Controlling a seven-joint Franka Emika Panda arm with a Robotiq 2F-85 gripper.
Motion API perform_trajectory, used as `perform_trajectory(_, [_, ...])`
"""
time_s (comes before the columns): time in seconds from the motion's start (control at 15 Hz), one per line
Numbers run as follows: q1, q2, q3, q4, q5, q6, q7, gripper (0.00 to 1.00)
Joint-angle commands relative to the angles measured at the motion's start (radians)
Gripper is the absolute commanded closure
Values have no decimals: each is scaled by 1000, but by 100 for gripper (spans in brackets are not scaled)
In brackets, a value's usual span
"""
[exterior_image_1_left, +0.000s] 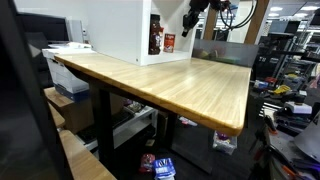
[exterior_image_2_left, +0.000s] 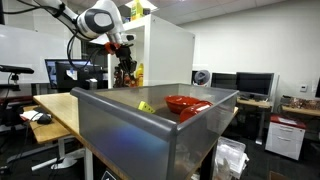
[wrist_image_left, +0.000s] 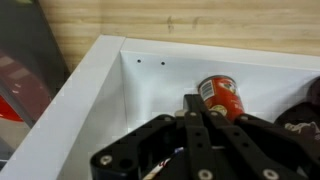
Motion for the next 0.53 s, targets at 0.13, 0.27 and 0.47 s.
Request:
perform_trajectory(0.13, [43,-37,3,38,120,-224,-104,100])
perform_trajectory(0.27, [66,-37,-1,35,200,-217,-176,100])
perform_trajectory(0.47, [85,-22,5,34,258,-187,-228,100])
